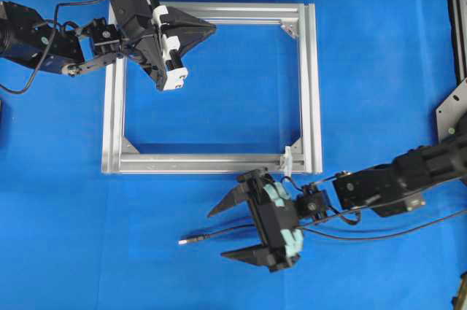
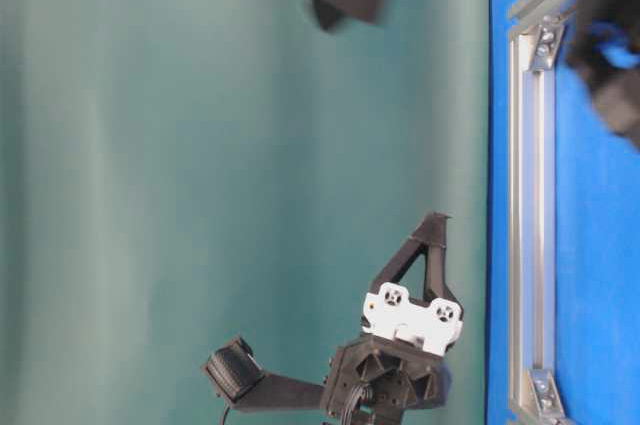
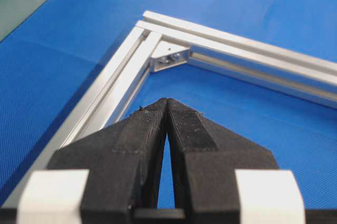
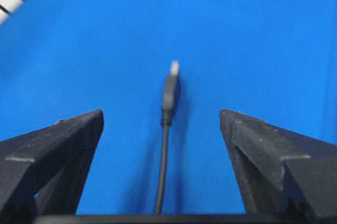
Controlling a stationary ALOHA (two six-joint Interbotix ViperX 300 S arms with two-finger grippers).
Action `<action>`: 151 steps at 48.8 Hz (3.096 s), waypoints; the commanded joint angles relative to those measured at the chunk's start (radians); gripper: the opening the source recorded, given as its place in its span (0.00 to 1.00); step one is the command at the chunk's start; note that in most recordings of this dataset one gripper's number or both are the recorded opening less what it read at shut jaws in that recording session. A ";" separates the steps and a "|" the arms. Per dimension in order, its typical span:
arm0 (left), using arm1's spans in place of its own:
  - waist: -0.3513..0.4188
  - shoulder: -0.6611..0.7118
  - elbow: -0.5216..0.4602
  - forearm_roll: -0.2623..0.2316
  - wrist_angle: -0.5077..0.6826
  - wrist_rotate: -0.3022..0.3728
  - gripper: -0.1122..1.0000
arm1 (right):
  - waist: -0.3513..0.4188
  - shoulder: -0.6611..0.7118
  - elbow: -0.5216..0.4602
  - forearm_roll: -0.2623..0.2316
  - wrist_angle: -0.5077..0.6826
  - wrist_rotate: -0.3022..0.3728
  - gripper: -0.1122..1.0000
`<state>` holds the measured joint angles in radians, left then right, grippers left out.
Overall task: Insert the wire through the string loop located on the right side.
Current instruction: 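Lower the right gripper and close it on the USB plug's cable, then lift the grasped USB cable with the right gripper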
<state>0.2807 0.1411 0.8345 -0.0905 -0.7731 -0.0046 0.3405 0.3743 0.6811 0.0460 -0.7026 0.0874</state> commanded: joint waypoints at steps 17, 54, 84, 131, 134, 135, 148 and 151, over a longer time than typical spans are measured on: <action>-0.005 -0.026 -0.012 0.003 -0.006 -0.002 0.10 | 0.003 0.011 -0.020 0.060 0.000 0.002 0.85; -0.002 -0.026 -0.017 0.003 0.005 -0.002 0.10 | 0.008 0.011 -0.020 0.046 0.021 -0.003 0.07; -0.003 -0.028 -0.018 0.003 0.009 -0.005 0.10 | 0.012 -0.141 -0.029 0.049 0.189 0.000 0.07; -0.003 -0.028 -0.018 0.003 0.009 -0.005 0.10 | 0.014 -0.219 -0.021 0.048 0.250 -0.005 0.07; -0.002 -0.028 -0.018 0.003 0.009 -0.005 0.10 | 0.014 -0.219 -0.021 0.048 0.250 -0.005 0.07; -0.003 -0.028 -0.018 0.003 0.009 -0.005 0.10 | 0.014 -0.219 -0.021 0.048 0.250 -0.005 0.07; -0.003 -0.028 -0.018 0.003 0.009 -0.005 0.10 | 0.014 -0.219 -0.021 0.048 0.250 -0.005 0.07; -0.003 -0.028 -0.018 0.003 0.009 -0.005 0.10 | 0.014 -0.219 -0.021 0.048 0.249 -0.005 0.07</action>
<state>0.2792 0.1411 0.8330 -0.0905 -0.7593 -0.0077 0.3513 0.1871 0.6688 0.0936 -0.4464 0.0844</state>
